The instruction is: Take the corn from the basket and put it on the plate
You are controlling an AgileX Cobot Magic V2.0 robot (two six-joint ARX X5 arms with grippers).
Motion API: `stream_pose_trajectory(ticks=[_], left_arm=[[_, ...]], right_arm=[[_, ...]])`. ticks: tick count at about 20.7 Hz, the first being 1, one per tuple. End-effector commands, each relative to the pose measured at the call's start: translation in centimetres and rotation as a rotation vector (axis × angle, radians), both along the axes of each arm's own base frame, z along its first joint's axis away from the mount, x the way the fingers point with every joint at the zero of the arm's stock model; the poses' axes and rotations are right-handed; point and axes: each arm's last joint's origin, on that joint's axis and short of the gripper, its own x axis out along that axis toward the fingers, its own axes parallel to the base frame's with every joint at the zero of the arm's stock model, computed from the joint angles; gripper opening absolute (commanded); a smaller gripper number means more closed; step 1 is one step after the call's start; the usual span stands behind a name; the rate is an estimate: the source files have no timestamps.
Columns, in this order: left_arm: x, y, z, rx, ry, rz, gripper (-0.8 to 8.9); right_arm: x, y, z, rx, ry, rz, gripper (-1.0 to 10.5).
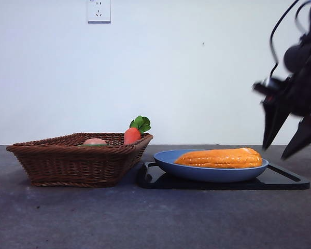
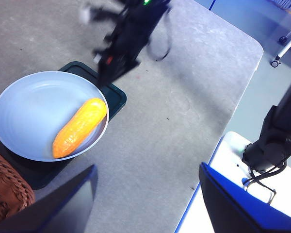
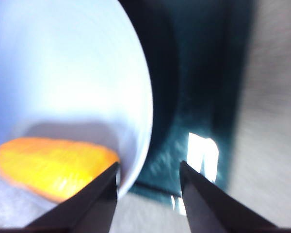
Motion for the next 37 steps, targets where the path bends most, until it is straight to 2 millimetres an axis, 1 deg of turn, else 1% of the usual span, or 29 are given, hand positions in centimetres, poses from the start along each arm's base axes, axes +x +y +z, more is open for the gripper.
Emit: stream_pose_trajectory(ticks=[1, 3, 5, 7, 8, 9, 10, 12, 14, 15, 16, 18, 19, 22, 25, 37], left_arm=[[-0.2, -0.2, 0.8, -0.022, -0.018, -0.013, 3.39], [-0.2, -0.2, 0.8, -0.022, -0.018, -0.013, 3.38], [-0.2, -0.1, 0.7, -0.022, -0.019, -0.009, 3.36], [-0.1, 0.0, 0.7, -0.016, -0.024, 0.009, 3.19], [0.0, 0.0, 0.7, -0.016, -0.025, 0.012, 2.94], [0.0, 0.0, 0.7, -0.016, -0.025, 0.014, 2.73], [0.1, 0.1, 0.8, -0.016, -0.027, 0.018, 2.46], [0.2, 0.2, 0.8, -0.014, -0.031, 0.023, 1.81], [0.4, 0.3, 0.7, -0.013, -0.03, 0.033, 0.84], [0.5, 0.4, 0.7, -0.013, -0.03, 0.035, 0.33], [0.5, 0.4, 0.7, -0.013, -0.031, 0.036, 0.04], [0.5, 0.4, 0.7, -0.012, -0.032, 0.034, 0.06], [0.5, 0.4, 0.7, -0.012, -0.033, 0.034, 0.06], [0.5, 0.4, 0.7, -0.012, -0.032, 0.035, 0.06], [0.5, 0.4, 0.7, -0.013, -0.032, 0.035, 0.06], [0.5, 0.4, 0.7, -0.013, -0.032, 0.035, 0.06]], right_arm=[[-0.9, -0.4, 2.8, -0.009, -0.08, 0.023, 2.0], [-2.7, -0.4, 5.5, -0.007, -0.121, 0.034, 2.0], [-5.3, -0.5, 8.4, -0.011, -0.172, 0.057, 2.0], [-8.3, 0.1, 11.4, 0.003, -0.255, 0.095, 2.0], [-10.1, 0.6, 13.0, 0.008, -0.309, 0.12, 1.8], [-11.6, 1.0, 14.2, 0.012, -0.357, 0.142, 1.6], [-13.5, 1.5, 15.5, 0.018, -0.417, 0.169, 1.4], [-17.0, 2.0, 17.2, 0.032, -0.492, 0.218, 0.9], [-20.5, 2.1, 18.2, 0.042, -0.527, 0.271, 0.5], [-21.9, 2.0, 18.4, 0.044, -0.538, 0.293, 0.3], [-23.6, 1.9, 18.5, 0.044, -0.554, 0.323, 0.0], [-26.0, 1.3, 18.0, 0.013, -0.552, 0.325, 0.0], [-26.9, 1.0, 17.7, -0.016, -0.548, 0.312, 0.0], [-28.6, 0.5, 16.4, -0.033, -0.555, 0.283, 0.0], [-29.5, 0.2, 16.4, -0.022, -0.589, 0.267, 0.0], [-29.7, 0.1, 16.5, -0.019, -0.604, 0.265, 0.0]])
